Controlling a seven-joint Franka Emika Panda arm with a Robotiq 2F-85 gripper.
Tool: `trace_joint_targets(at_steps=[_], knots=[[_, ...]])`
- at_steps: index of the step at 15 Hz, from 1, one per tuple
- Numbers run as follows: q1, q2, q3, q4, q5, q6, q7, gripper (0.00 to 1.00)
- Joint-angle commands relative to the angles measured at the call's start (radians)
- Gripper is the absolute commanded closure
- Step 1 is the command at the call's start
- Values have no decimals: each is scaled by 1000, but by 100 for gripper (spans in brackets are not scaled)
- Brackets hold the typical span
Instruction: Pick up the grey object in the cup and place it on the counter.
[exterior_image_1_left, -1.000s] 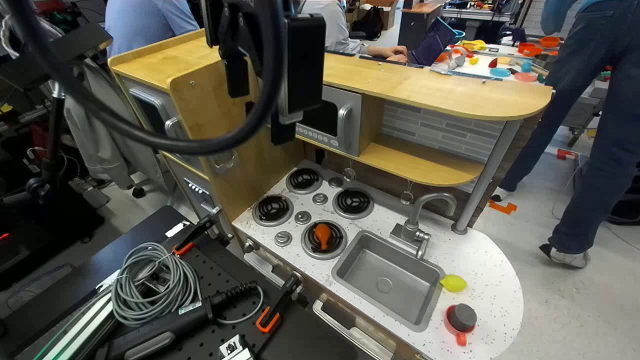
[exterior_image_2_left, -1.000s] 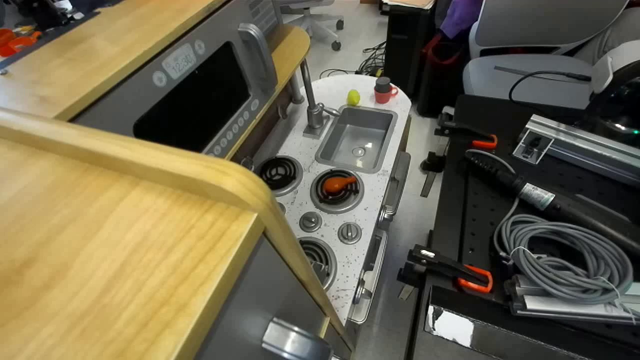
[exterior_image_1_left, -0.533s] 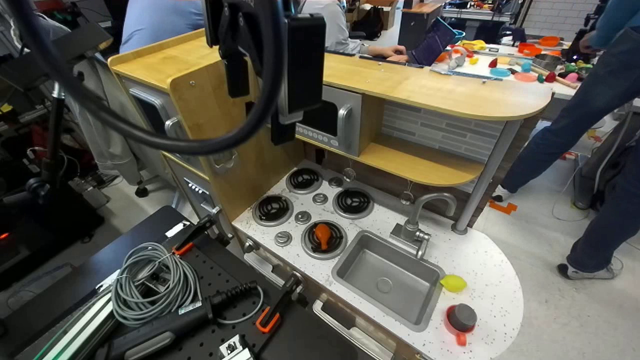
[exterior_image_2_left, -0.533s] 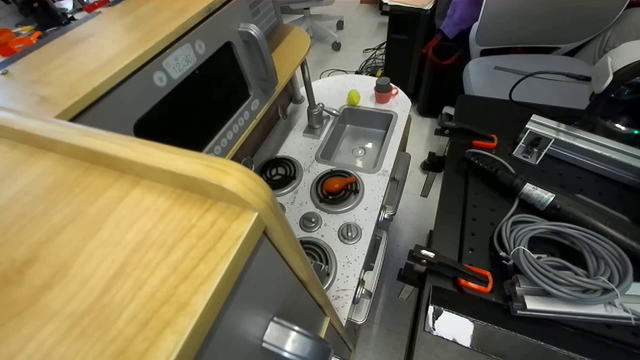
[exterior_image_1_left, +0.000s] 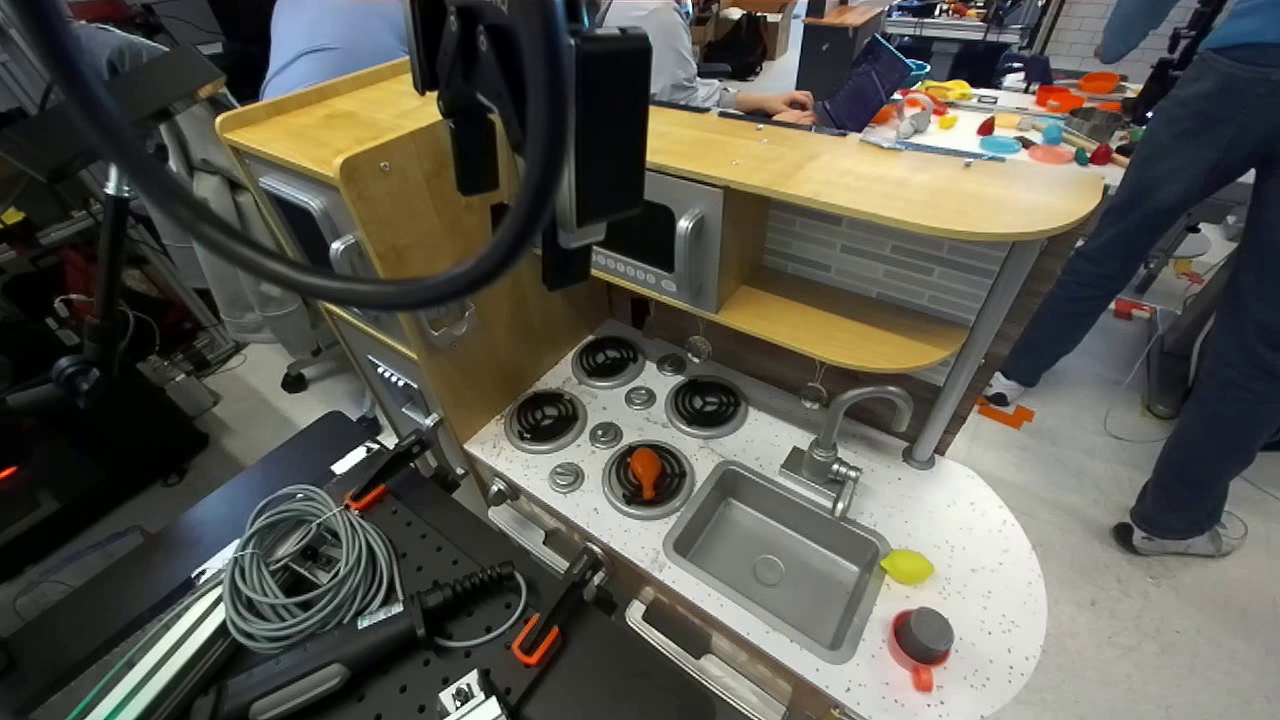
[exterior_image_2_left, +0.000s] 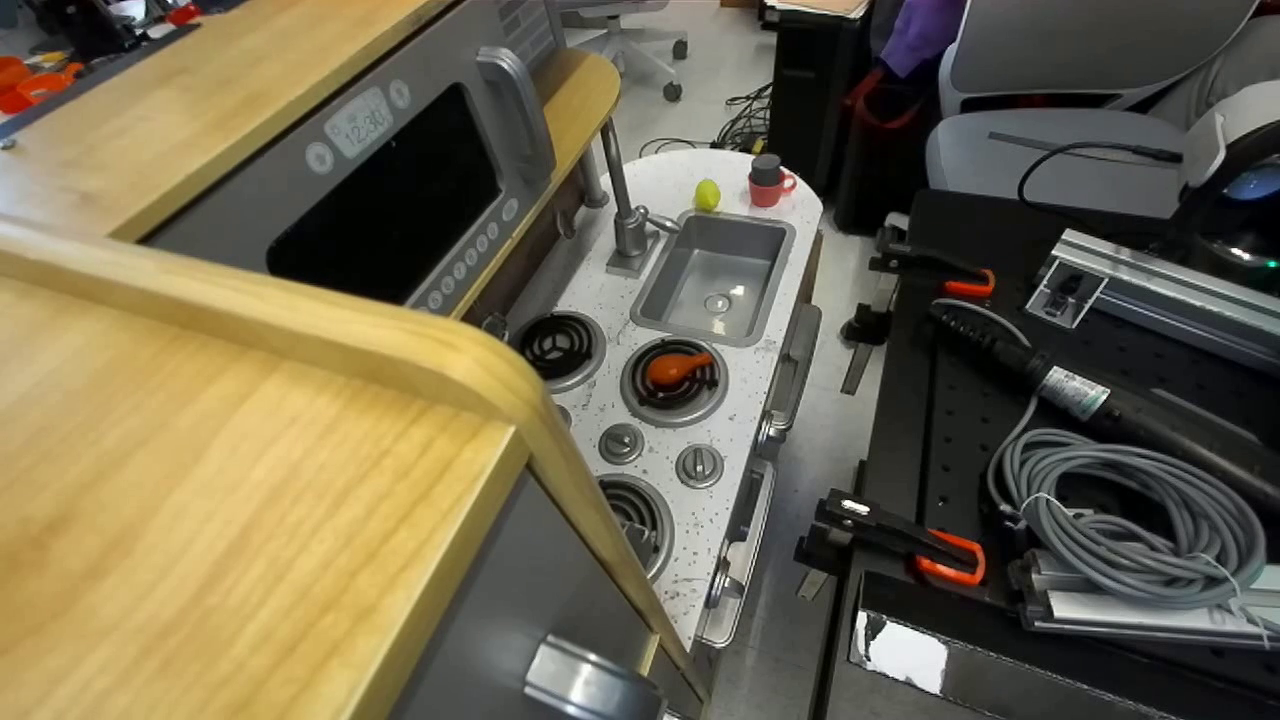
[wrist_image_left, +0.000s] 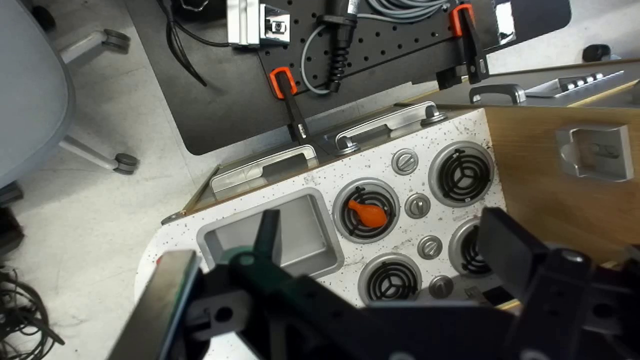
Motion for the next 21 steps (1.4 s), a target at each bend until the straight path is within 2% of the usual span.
trace_joint_targets(at_steps=[1, 6, 10, 15, 21], knots=[[-16, 2, 14, 2, 6, -2, -6, 0], [-16, 2, 14, 2, 6, -2, -6, 0], [-27, 70, 18, -5, -22, 103, 30, 0], [-67, 281, -4, -14, -97, 371, 54, 0], [-125, 565, -48, 23, -118, 579, 42, 0]])
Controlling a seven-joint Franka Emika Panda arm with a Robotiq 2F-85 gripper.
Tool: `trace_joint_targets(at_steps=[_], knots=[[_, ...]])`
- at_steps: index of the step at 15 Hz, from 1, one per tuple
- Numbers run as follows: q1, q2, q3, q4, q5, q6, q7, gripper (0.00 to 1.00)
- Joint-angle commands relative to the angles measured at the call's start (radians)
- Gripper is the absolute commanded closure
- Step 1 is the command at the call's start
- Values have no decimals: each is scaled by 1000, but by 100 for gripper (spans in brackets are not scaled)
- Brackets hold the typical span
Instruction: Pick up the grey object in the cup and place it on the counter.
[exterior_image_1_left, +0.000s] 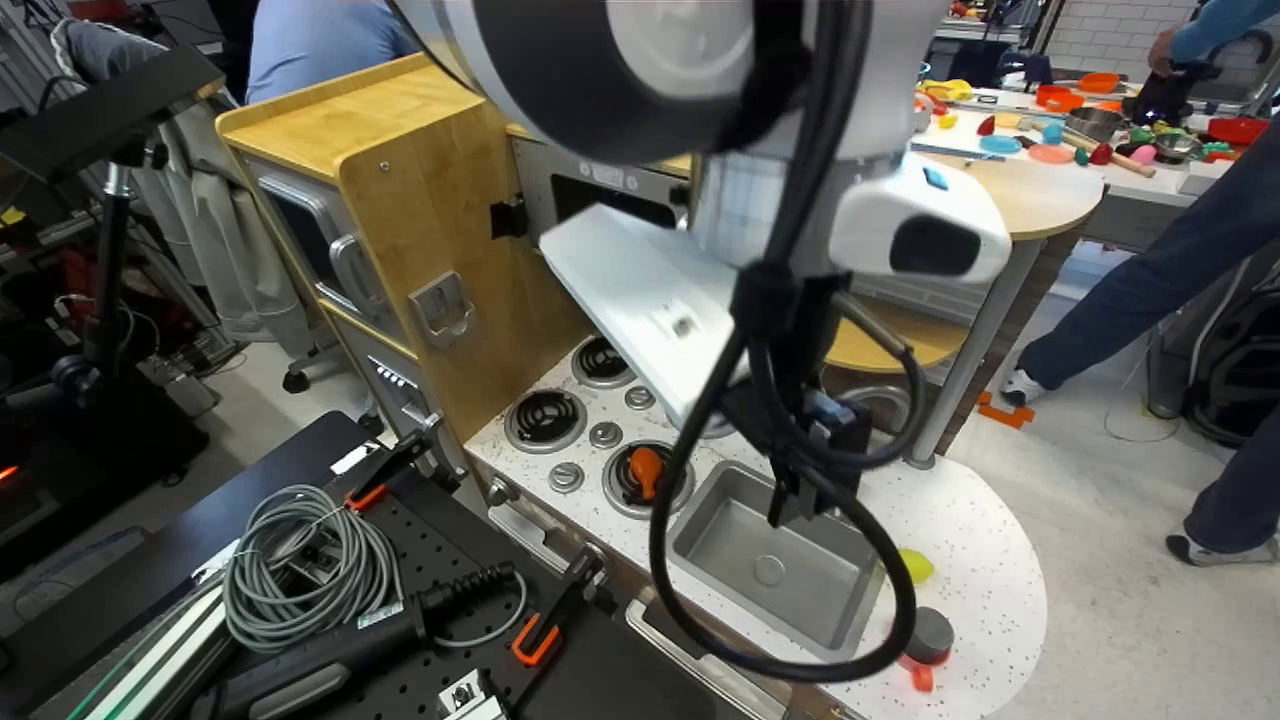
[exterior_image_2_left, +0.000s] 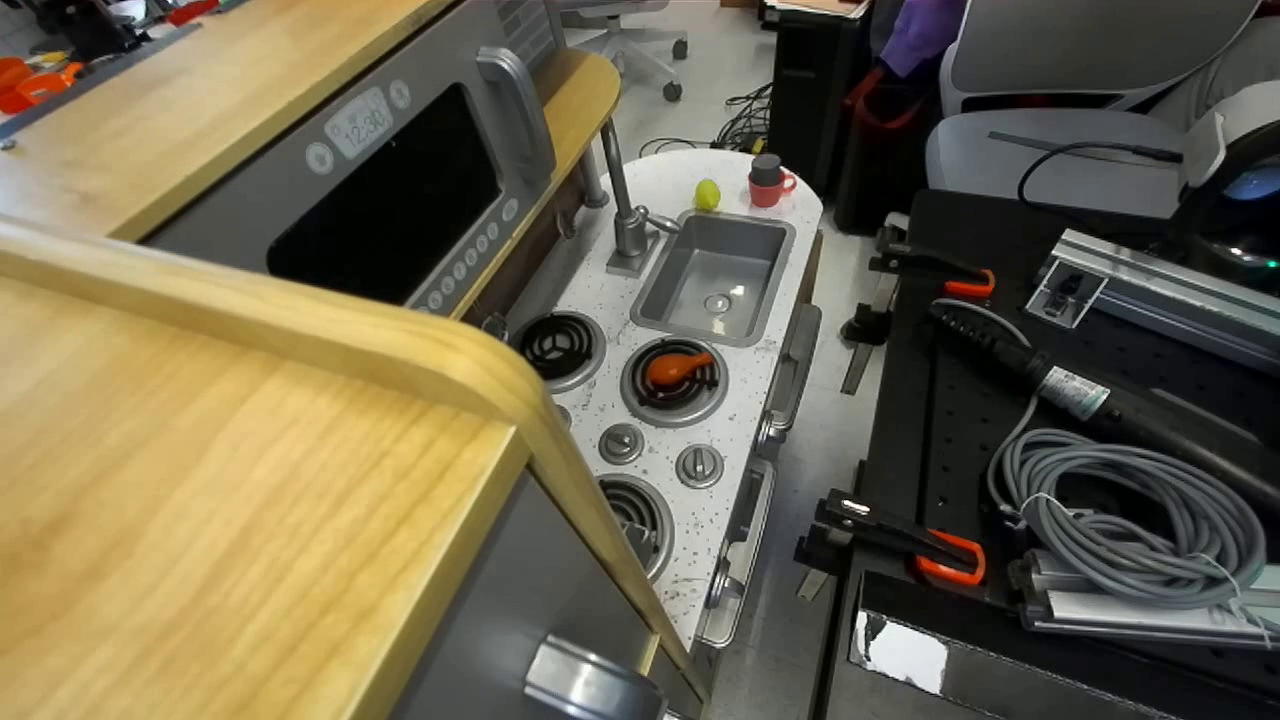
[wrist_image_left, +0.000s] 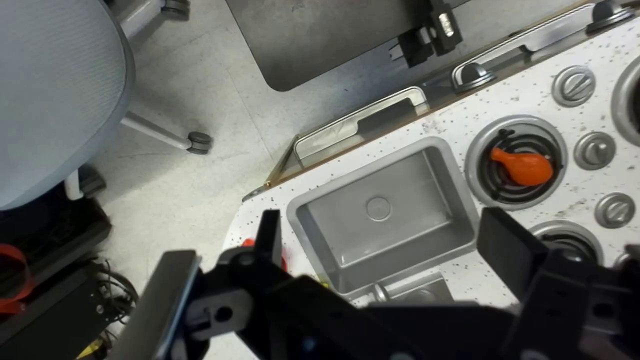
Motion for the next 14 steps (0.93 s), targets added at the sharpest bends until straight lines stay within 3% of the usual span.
trace_joint_targets(at_steps=[1, 7, 14], knots=[[-40, 176, -30, 60, -35, 112, 8, 0], [-87, 489, -119, 167, -56, 303, 140, 0], [-107, 844, -157, 445, -8, 337, 253, 0]])
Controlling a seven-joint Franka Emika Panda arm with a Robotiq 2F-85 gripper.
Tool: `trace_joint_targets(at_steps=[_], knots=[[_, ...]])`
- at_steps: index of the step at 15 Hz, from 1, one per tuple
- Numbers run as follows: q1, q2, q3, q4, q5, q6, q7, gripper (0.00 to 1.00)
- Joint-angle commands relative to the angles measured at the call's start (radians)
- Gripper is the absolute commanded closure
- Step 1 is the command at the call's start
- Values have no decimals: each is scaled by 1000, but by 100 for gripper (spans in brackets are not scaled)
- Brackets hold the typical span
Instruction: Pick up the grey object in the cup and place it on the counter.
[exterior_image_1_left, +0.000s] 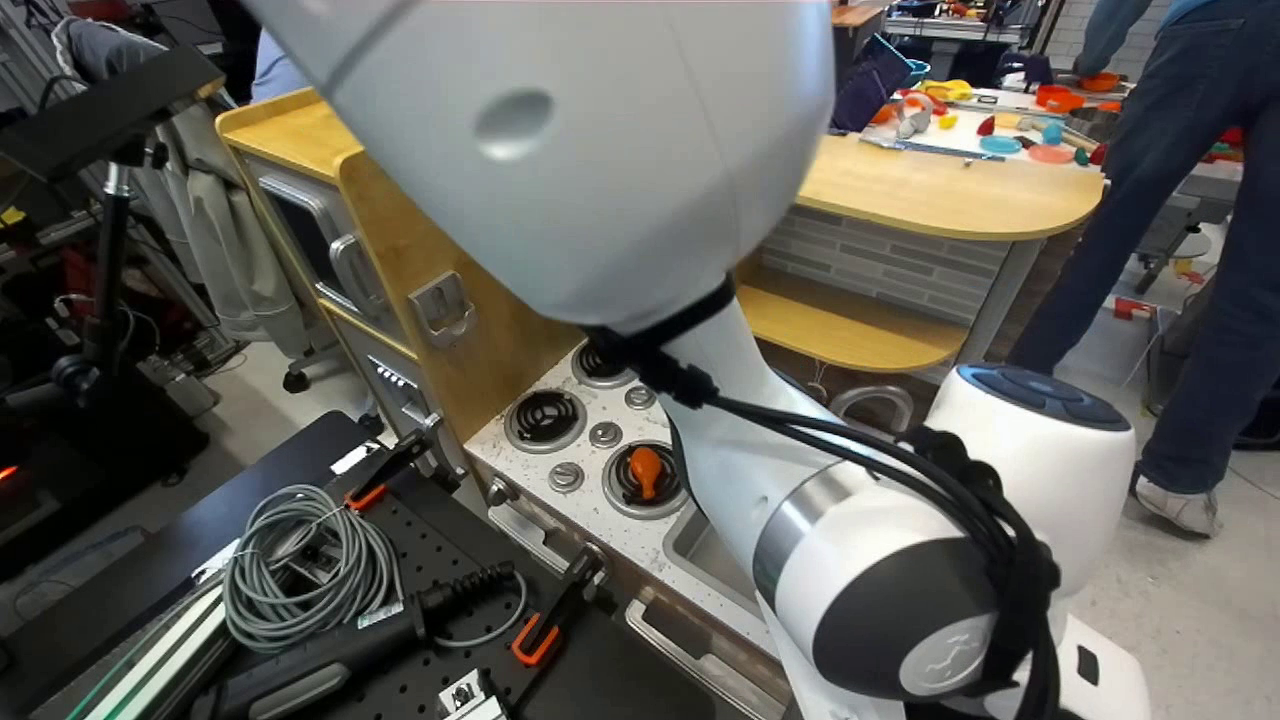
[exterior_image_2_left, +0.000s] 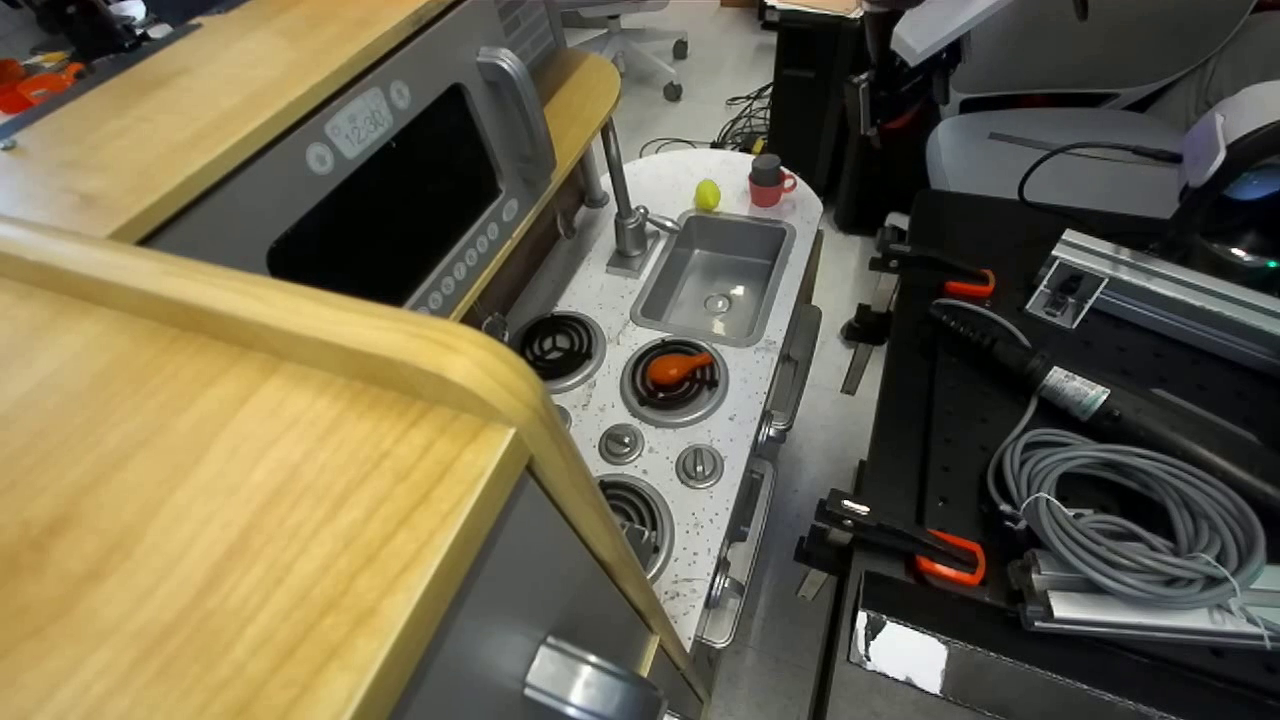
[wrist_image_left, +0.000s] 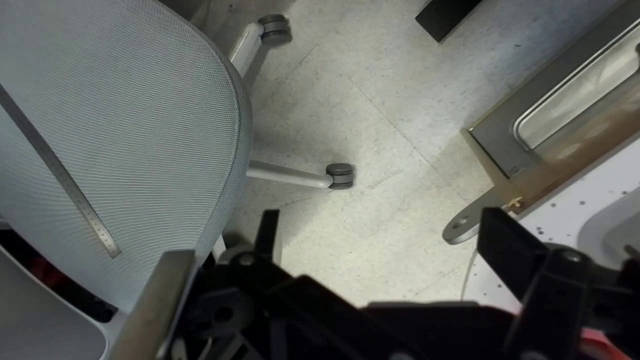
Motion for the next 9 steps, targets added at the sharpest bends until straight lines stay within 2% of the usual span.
trace_joint_targets(at_steps=[1, 6, 9], knots=[[0, 174, -11, 201, 17, 3, 29, 0], [-36, 278, 32, 407, 23, -20, -50, 0], [-80, 315, 89, 493, 53, -30, -121, 0]])
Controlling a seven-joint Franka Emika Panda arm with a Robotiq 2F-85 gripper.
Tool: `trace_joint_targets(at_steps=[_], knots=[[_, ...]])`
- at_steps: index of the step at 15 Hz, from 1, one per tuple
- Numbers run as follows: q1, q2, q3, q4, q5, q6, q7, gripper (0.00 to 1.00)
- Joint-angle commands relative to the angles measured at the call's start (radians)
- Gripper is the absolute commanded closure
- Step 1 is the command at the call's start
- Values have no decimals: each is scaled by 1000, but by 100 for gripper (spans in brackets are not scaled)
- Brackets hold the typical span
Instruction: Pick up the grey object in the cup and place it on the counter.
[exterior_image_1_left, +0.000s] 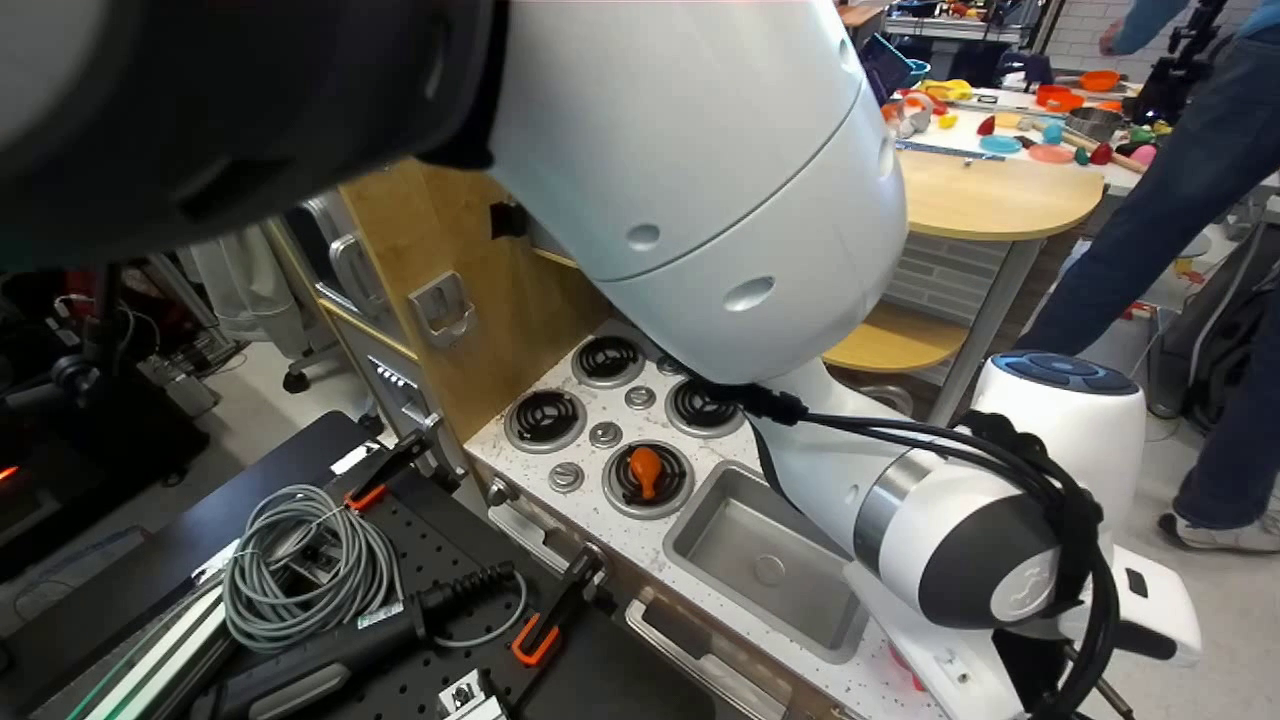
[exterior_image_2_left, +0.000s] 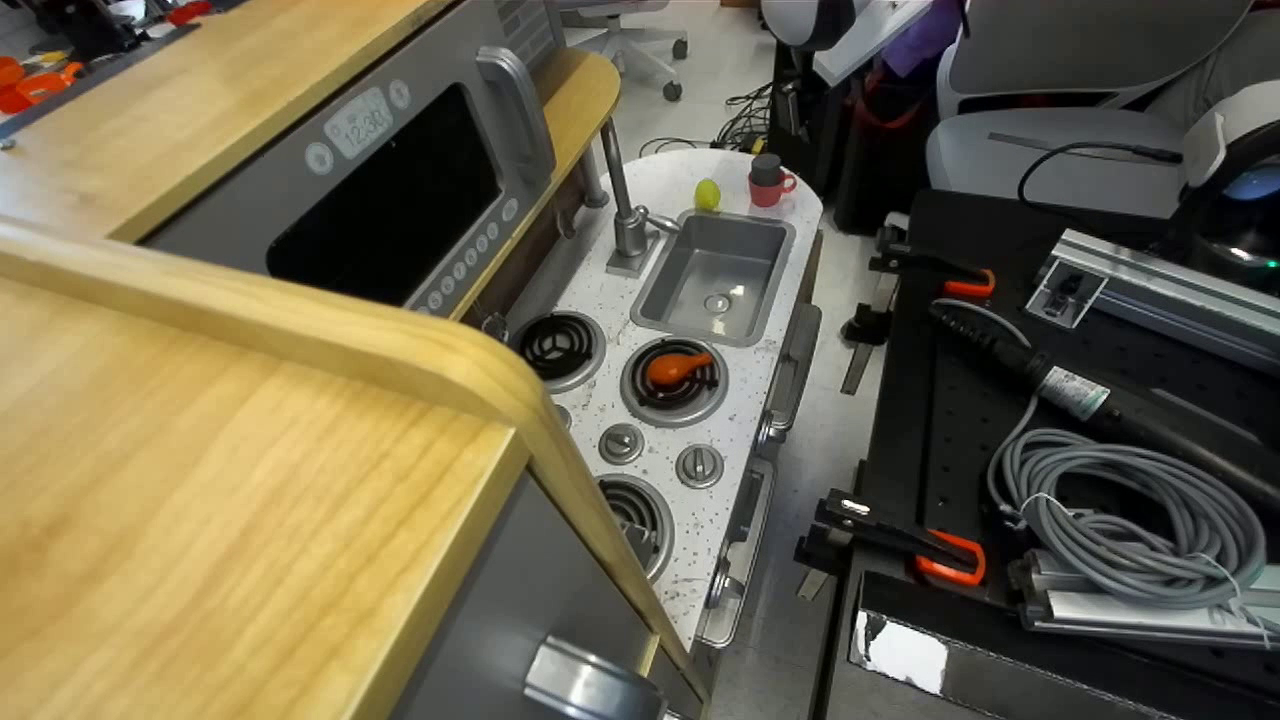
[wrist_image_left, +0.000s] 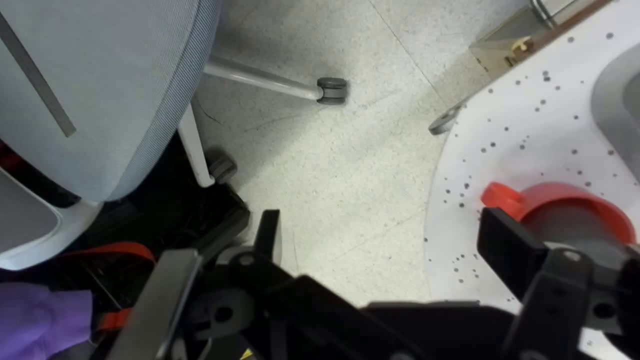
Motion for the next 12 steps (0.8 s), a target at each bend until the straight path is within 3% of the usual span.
trace_joint_targets(at_steps=[1, 6, 9, 12], knots=[[-84, 67, 88, 141, 54, -38, -115, 0], [-194, 101, 246, 250, 162, -149, -295, 0], [-209, 123, 283, 306, 185, -215, -366, 0], [-192, 148, 275, 352, 171, -255, -395, 0]])
